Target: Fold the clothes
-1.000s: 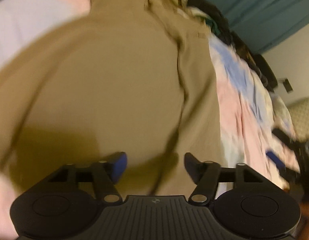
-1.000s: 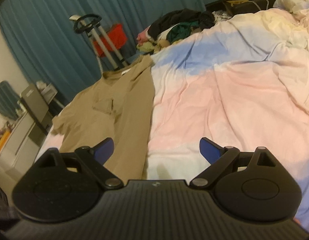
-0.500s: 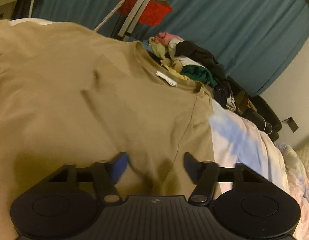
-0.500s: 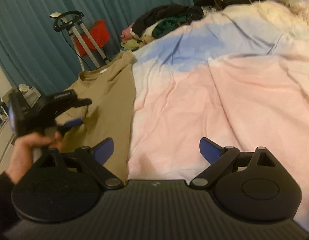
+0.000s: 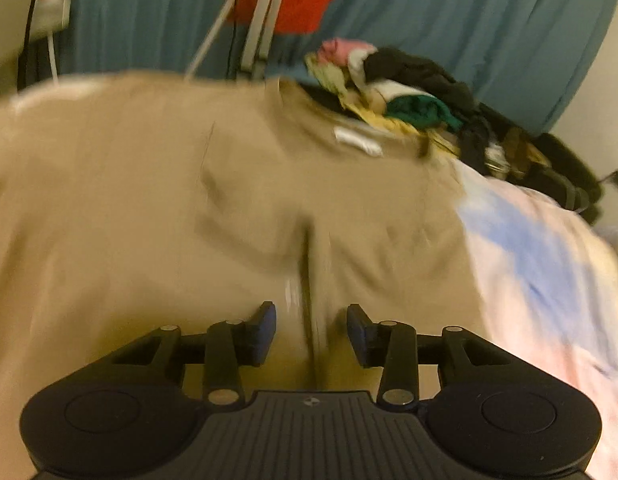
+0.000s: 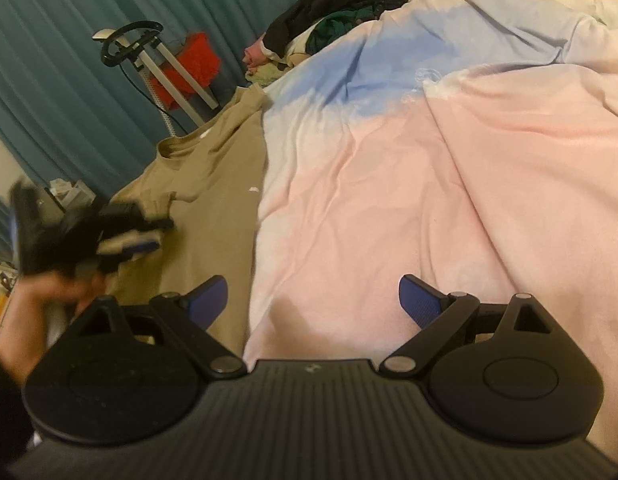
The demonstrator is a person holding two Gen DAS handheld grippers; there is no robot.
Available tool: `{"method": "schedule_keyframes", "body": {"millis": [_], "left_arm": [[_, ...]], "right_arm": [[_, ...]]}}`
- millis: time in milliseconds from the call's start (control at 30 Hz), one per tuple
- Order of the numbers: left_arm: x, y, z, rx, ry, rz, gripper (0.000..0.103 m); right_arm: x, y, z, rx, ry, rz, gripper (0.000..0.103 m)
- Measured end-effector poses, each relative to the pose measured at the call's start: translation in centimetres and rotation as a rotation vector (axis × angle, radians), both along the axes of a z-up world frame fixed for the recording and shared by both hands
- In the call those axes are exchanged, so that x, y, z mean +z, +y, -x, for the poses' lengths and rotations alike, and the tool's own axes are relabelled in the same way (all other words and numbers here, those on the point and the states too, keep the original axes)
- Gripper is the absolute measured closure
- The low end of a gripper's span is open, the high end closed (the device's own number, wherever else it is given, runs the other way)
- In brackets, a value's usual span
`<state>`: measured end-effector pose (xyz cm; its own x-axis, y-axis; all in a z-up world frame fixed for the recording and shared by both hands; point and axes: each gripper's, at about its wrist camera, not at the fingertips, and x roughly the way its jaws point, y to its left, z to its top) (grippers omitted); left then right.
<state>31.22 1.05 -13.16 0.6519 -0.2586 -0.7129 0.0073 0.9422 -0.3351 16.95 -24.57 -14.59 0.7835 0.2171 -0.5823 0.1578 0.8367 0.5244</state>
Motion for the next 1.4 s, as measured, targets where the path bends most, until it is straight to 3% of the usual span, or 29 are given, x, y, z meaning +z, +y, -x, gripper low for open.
{"method": "schedule_keyframes", "body": {"millis": [167, 367, 533, 633, 667, 767, 867, 1033, 1133, 1167, 1200, 1300, 1400], "left_arm": [[-0.4, 1.6, 10.1, -0.061, 0.105, 0.126, 0.049], [-1.7, 1.6, 20.3, -0.129, 0.166, 0.115, 0.046], [-3.2, 1.3, 23.6, -0.123, 0.199, 0.127, 0.046], [-3.2, 1.2, 23.9, -0.146, 0.232, 0.153, 0.053], [-3.2, 1.1, 24.0, -0.148, 0.244, 0.147, 0.061], [-3.4, 0.7, 24.4, -0.171, 0.258, 0.116, 0.071], [-3.2, 0.1, 25.3, -0.186, 0.24, 0.071, 0.1], [-2.7, -1.6, 27.4, -0.196, 0.186, -0.071, 0.1], [-2.0, -2.3, 28.3, -0.179, 0.122, -0.122, 0.094], [-1.4, -2.2, 28.4, -0.159, 0.089, -0.126, 0.083], [-0.7, -2.1, 28.4, -0.139, 0.05, -0.131, 0.062], [1.8, -2.2, 28.3, -0.113, -0.066, -0.173, 0.023], [4.2, -3.2, 27.4, -0.133, -0.158, -0.227, 0.013]], "right_arm": [[1.0, 0.2, 1.1, 0.033, -0.025, -0.011, 0.009], [3.7, 0.9, 3.8, 0.048, -0.086, 0.04, 0.009], [5.1, 1.5, 6.4, 0.069, -0.1, 0.051, 0.009], [5.5, 1.8, 8.1, 0.083, -0.103, 0.069, 0.009], [5.7, 1.8, 8.6, 0.084, -0.108, 0.074, 0.009], [6.1, 1.8, 9.8, 0.082, -0.118, 0.082, 0.009], [6.3, 2.1, 9.9, 0.086, -0.123, 0.1, 0.009], [6.4, 2.7, 10.2, 0.096, -0.131, 0.132, 0.009], [6.7, 3.0, 10.4, 0.1, -0.145, 0.149, 0.009], [6.8, 3.0, 10.5, 0.1, -0.153, 0.153, 0.009], [7.0, 3.1, 10.7, 0.1, -0.161, 0.158, 0.009], [7.6, 3.2, 11.2, 0.102, -0.202, 0.179, 0.009], [8.3, 3.3, 11.8, 0.102, -0.244, 0.187, 0.009]]}}
